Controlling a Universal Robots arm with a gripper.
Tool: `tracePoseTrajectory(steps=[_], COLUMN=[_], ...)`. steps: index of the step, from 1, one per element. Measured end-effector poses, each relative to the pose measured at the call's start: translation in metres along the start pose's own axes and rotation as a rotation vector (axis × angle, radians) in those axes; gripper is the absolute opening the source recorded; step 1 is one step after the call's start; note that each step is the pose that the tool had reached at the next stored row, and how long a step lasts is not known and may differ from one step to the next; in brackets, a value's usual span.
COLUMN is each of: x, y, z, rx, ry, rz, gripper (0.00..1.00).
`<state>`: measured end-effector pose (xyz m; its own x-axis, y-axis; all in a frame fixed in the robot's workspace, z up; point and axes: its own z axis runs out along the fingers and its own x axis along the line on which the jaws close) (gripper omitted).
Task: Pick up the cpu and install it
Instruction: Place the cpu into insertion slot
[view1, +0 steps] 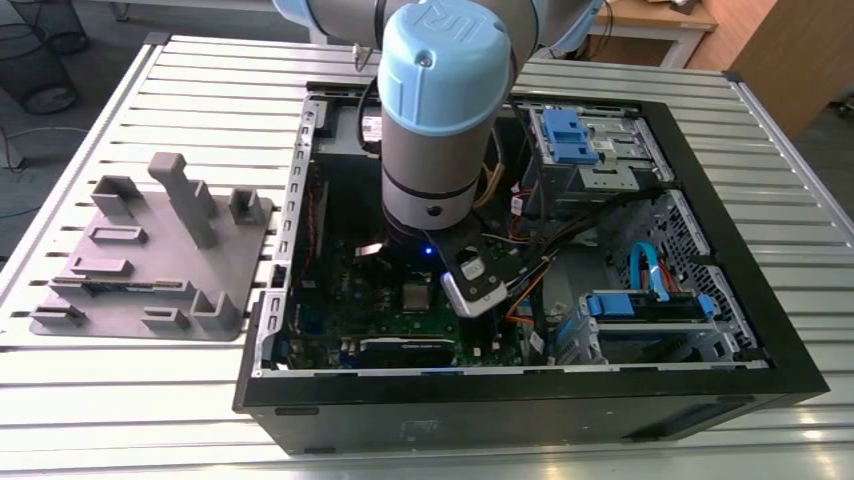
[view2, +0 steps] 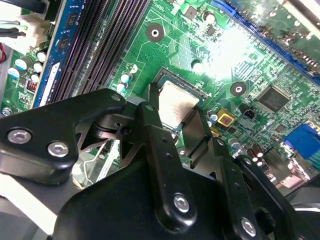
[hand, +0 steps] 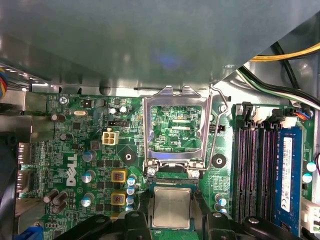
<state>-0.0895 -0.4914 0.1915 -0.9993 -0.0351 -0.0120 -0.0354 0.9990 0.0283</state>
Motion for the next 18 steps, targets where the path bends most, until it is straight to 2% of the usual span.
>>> tracePoseTrajectory(steps=[18], x=[-0.0008], y=[-0.0014], z=[0.0000], rx=[-0.0001], ry=[-0.0001], rz=[0.000], gripper=[0.44])
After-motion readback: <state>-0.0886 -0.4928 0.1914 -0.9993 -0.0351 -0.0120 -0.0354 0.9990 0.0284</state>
